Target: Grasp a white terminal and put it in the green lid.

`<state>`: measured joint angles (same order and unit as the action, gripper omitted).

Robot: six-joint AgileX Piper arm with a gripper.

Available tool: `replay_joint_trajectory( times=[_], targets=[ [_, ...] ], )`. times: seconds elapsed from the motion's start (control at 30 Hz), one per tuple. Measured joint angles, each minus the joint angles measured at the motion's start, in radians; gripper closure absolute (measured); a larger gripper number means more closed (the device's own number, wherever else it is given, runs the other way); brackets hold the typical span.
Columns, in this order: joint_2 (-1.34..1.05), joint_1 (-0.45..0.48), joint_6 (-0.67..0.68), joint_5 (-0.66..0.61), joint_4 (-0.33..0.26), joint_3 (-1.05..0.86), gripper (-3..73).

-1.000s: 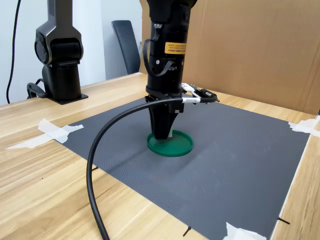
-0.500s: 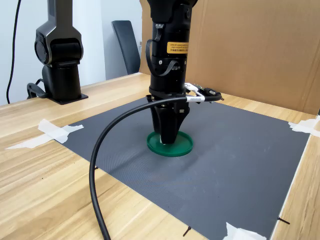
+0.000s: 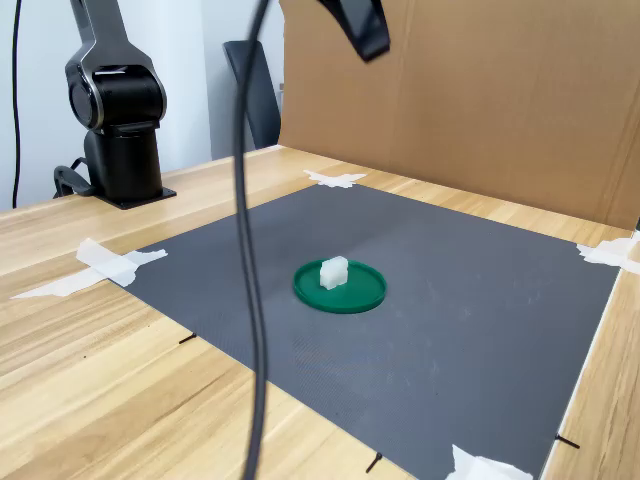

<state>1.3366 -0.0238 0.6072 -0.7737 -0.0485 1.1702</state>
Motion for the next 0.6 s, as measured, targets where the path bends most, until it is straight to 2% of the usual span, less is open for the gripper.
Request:
replay_joint_trajectory(
  times=[0.03,0.1,0.17,0.37,0.5,0.53,0.6],
  targets=[
    [-0.021,0.0,-0.03,0.001,-0.001,-0.001,40.5],
    [-0.169,0.0,-0.146,0.0,-0.006,-0.001,64.1],
    [-0.224,0.0,-0.203,0.0,-0.006,-0.003,69.5],
    [-0.402,0.0,-0.278,0.07,-0.005,-0.108,72.0],
    [-0.628,0.0,-0.312,0.242,-0.005,-0.338,72.1],
    [-0.725,0.0,-0.354,0.285,-0.005,-0.417,72.1],
    [-0.793,0.0,-0.416,0.303,-0.005,-0.482,72.1]
  ],
)
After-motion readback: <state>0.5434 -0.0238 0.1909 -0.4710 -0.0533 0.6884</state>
